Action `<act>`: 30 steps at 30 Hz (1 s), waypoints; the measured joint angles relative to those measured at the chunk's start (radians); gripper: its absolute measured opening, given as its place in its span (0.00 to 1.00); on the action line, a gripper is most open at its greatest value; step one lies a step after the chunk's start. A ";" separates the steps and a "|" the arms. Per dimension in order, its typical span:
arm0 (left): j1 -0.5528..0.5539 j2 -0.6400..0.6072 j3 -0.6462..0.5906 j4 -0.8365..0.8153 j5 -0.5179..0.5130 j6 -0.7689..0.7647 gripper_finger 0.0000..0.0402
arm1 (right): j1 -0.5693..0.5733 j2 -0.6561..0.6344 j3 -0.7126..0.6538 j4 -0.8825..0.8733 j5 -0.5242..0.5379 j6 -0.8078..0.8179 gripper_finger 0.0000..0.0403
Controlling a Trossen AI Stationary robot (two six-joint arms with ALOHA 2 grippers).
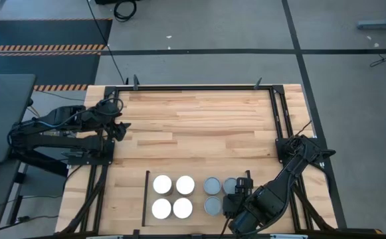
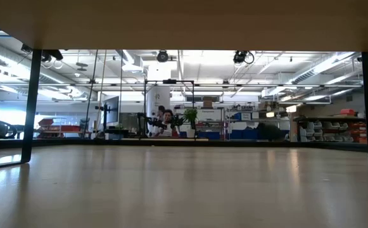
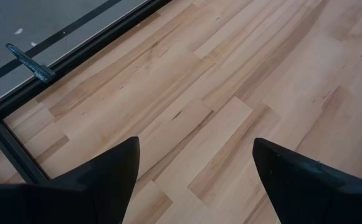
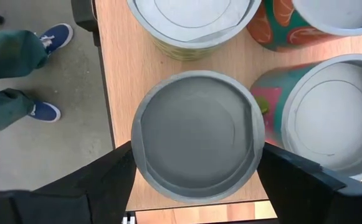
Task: Pick and place cans onto a shelf
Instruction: Put the canned carrots on the shelf
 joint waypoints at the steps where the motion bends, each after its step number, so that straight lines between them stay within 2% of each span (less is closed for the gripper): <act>1: 0.000 0.000 0.000 0.000 0.000 0.000 0.79 | 0.000 0.000 0.000 0.000 0.000 0.000 0.81; 8: 0.000 0.000 0.000 0.000 0.000 0.000 0.79 | -0.004 0.001 0.000 -0.001 -0.003 0.003 0.85; 30: 0.000 0.000 0.000 0.000 0.000 0.000 0.79 | -0.005 0.001 0.000 0.002 -0.002 0.023 0.85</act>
